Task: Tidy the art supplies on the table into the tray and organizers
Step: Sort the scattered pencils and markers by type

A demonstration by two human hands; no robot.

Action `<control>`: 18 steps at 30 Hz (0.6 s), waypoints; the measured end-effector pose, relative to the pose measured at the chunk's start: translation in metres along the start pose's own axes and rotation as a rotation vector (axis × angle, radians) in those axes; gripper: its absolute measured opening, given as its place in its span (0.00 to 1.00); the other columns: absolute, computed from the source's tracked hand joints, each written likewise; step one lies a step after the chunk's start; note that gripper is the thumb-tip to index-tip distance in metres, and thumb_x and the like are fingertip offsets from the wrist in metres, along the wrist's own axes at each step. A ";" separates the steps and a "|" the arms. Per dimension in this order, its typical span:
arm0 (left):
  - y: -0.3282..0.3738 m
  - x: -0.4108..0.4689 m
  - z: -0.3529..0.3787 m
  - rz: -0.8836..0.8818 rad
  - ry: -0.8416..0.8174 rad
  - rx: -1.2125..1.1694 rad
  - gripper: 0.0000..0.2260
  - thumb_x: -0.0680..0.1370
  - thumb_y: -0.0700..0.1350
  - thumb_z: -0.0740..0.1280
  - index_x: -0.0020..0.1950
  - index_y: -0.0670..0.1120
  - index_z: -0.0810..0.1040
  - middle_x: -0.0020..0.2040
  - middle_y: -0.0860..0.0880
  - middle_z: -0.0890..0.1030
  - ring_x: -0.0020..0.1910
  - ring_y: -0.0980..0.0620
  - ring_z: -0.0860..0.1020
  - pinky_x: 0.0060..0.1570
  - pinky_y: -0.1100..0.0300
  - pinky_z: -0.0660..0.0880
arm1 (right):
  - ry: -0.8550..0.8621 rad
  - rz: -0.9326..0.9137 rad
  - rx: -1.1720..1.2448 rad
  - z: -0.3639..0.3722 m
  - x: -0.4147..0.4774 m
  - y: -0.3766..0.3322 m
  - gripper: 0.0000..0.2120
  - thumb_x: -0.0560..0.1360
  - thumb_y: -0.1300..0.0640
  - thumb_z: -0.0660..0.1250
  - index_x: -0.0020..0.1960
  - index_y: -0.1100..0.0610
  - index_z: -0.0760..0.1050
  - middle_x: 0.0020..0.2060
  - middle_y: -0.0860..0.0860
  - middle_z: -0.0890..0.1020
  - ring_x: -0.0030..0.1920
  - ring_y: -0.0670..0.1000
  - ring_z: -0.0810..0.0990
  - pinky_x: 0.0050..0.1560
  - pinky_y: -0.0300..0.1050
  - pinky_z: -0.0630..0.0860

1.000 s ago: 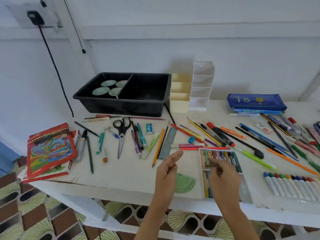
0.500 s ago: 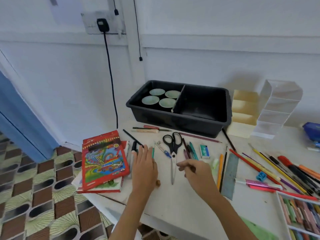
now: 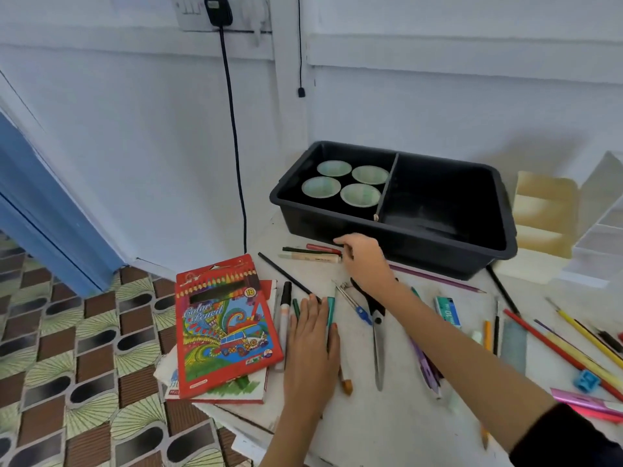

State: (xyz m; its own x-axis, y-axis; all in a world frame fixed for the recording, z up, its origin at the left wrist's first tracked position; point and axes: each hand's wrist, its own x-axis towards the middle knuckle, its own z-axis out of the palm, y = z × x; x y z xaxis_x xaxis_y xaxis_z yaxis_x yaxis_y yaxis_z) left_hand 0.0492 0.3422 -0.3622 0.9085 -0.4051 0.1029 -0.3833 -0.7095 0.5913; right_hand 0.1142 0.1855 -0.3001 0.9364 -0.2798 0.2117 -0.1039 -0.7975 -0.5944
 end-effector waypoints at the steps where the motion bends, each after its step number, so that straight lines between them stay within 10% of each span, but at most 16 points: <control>1: 0.000 0.000 0.001 -0.007 -0.005 -0.006 0.22 0.82 0.53 0.46 0.75 0.52 0.44 0.77 0.55 0.46 0.72 0.63 0.39 0.70 0.65 0.35 | -0.034 -0.036 -0.052 0.006 0.008 -0.001 0.14 0.79 0.63 0.57 0.63 0.59 0.75 0.58 0.55 0.79 0.58 0.53 0.77 0.60 0.43 0.72; 8: 0.000 0.000 0.002 -0.033 0.009 -0.027 0.32 0.71 0.62 0.34 0.74 0.54 0.44 0.74 0.59 0.45 0.72 0.66 0.39 0.68 0.68 0.35 | -0.096 -0.090 -0.586 0.040 0.026 -0.003 0.15 0.77 0.63 0.59 0.62 0.56 0.74 0.59 0.54 0.75 0.60 0.54 0.71 0.57 0.48 0.68; 18: 0.001 -0.001 0.001 -0.020 0.026 -0.045 0.30 0.75 0.60 0.40 0.75 0.52 0.51 0.74 0.59 0.48 0.72 0.66 0.42 0.68 0.70 0.35 | 0.006 -0.047 -0.468 0.039 0.018 -0.006 0.13 0.75 0.67 0.62 0.59 0.62 0.73 0.58 0.58 0.71 0.55 0.57 0.73 0.54 0.47 0.71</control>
State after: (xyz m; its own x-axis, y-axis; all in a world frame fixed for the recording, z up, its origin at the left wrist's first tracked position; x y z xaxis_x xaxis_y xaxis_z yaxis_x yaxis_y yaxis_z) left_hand 0.0478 0.3410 -0.3621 0.9202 -0.3756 0.1105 -0.3574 -0.6907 0.6286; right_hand 0.1446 0.2065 -0.3232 0.9418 -0.2393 0.2360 -0.2022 -0.9643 -0.1709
